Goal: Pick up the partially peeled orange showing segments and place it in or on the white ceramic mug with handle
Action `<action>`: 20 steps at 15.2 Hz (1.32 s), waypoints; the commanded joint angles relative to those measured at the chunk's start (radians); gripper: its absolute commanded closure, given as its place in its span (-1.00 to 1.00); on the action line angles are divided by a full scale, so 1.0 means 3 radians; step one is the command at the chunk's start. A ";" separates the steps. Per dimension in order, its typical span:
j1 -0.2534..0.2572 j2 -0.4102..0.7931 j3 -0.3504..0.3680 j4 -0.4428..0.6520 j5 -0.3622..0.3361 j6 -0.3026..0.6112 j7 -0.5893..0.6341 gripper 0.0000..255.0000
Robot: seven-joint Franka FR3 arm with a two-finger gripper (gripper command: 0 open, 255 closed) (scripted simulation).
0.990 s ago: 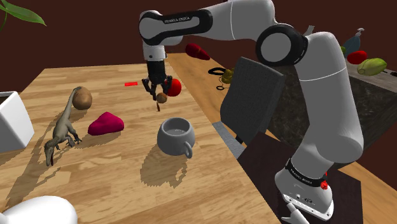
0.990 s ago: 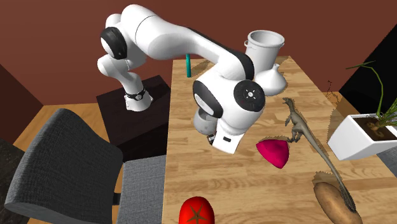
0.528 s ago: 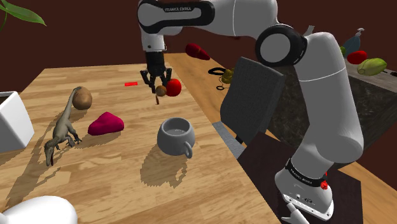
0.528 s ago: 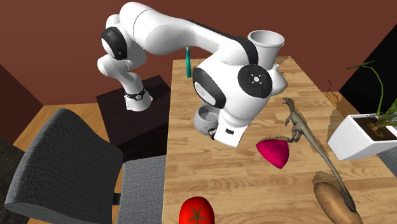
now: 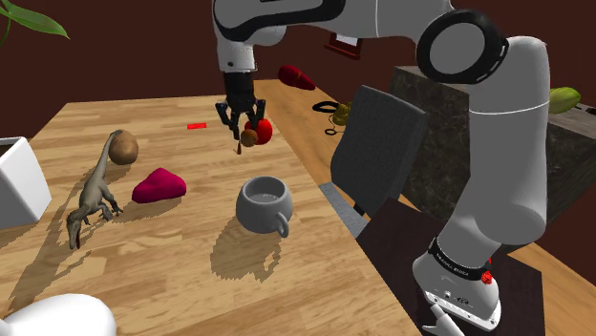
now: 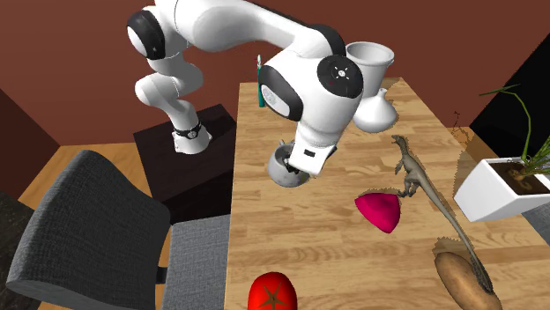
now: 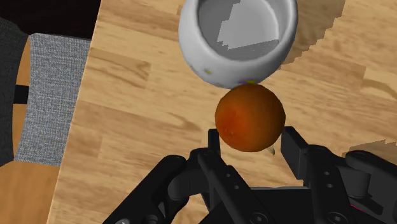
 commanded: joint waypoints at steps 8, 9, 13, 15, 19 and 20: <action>0.0128 -0.1157 0.0146 -0.1602 0.0213 0.0502 0.0187 1.00; 0.0142 -0.1242 0.0161 -0.1705 0.0235 0.0526 0.0206 1.00; 0.0146 -0.1206 0.0163 -0.1840 0.0235 0.0695 0.0179 1.00; 0.0149 -0.1183 0.0165 -0.1903 0.0235 0.0779 0.0166 1.00; 0.0154 -0.1131 0.0167 -0.2021 0.0235 0.0947 0.0142 1.00; 0.0155 -0.1116 0.0168 -0.2048 0.0235 0.0988 0.0135 1.00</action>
